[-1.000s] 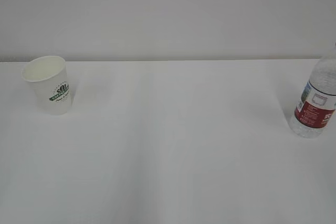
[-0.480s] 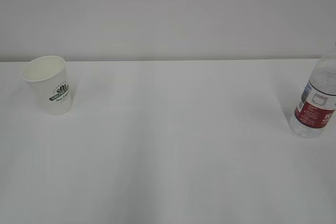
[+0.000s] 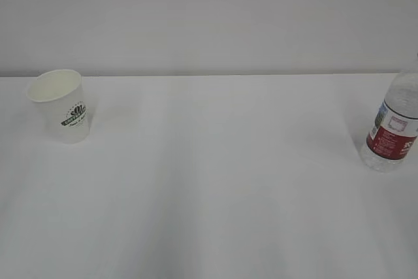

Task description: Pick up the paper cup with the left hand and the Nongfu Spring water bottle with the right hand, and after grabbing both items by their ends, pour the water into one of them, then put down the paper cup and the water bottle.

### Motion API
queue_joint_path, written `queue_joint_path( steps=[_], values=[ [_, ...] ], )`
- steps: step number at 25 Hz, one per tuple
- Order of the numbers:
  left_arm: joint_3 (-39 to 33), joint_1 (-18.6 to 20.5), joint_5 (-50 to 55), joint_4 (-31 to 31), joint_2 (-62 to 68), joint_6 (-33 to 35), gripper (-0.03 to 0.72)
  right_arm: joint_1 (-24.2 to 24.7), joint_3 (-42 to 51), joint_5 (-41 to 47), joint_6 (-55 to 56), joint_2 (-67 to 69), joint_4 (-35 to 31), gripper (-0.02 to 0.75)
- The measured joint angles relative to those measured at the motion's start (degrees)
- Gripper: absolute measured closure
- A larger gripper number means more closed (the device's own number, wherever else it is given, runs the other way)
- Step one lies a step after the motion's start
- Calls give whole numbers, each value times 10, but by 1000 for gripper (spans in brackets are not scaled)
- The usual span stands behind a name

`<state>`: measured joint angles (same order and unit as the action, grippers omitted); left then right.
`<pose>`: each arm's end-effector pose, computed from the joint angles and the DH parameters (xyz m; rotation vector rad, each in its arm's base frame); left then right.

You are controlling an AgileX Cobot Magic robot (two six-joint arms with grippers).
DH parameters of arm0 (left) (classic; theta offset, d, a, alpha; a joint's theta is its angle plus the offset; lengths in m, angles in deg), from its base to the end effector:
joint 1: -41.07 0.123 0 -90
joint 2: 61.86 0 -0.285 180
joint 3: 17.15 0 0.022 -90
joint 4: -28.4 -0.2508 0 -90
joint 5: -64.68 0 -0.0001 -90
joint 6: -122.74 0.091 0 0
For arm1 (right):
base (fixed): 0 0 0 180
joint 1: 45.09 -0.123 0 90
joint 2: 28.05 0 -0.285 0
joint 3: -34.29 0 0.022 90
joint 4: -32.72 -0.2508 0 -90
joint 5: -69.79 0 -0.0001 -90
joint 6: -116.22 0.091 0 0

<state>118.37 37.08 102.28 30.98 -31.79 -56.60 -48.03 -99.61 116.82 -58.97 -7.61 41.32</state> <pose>0.0731 -0.0076 0.3195 0.0626 1.9568 -0.0886 0.0378 -0.0080 0.3068 0.0022 1.9750 -0.0871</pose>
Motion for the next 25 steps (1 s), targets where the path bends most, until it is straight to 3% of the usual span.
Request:
queue_joint_path(
  steps=[25],
  values=[
    [0,0,-219,-11,134,0,146,0,-34,-145,-5,129,-7,200]
  ],
)
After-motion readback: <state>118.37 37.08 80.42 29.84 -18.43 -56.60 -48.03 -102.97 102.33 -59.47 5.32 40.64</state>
